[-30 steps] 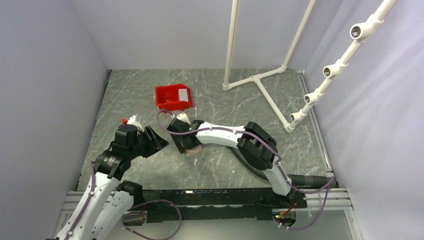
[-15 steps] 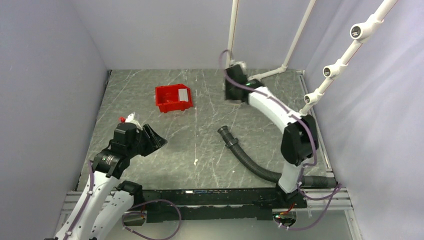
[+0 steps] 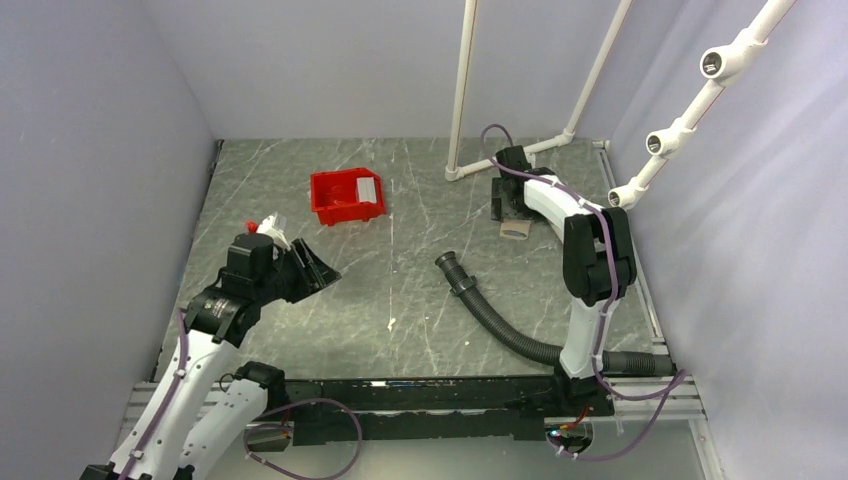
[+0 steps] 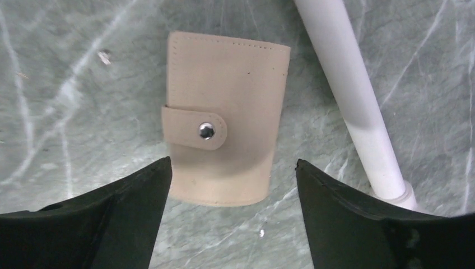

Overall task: Put the credit cards into the card holder
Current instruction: Place the card holder at the center of the board, then reset both arms

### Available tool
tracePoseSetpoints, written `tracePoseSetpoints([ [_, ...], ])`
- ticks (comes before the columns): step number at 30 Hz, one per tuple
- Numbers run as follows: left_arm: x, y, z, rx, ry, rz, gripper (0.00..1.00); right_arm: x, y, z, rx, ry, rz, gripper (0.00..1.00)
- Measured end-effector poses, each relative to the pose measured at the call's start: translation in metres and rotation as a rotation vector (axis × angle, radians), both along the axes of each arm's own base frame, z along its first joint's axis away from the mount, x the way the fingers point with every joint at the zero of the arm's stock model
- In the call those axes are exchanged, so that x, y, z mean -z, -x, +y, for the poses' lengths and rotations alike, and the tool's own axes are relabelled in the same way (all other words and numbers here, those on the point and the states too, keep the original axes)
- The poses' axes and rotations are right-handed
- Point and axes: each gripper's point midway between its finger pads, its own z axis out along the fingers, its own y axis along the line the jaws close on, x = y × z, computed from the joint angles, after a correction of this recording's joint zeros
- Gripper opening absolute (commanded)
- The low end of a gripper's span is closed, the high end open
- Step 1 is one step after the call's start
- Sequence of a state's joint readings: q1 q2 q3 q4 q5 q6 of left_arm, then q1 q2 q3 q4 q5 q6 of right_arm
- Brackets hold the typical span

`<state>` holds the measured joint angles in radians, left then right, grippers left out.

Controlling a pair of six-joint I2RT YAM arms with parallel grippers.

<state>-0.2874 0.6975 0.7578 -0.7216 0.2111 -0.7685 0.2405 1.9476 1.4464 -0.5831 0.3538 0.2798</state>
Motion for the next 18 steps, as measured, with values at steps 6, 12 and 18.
tracePoseSetpoints([
  [6,-0.008,0.001,-0.004,0.022,0.014,-0.016,0.53,0.015,0.008,-0.002,-0.011,0.02,0.06,0.96],
  [12,-0.017,0.001,-0.005,0.035,0.017,-0.033,0.55,-0.032,0.028,0.028,-0.096,-0.02,0.023,0.98],
  [18,-0.071,-0.008,-0.012,0.074,0.049,-0.149,0.58,-0.203,0.083,0.112,-0.37,-0.258,-0.344,1.0],
])
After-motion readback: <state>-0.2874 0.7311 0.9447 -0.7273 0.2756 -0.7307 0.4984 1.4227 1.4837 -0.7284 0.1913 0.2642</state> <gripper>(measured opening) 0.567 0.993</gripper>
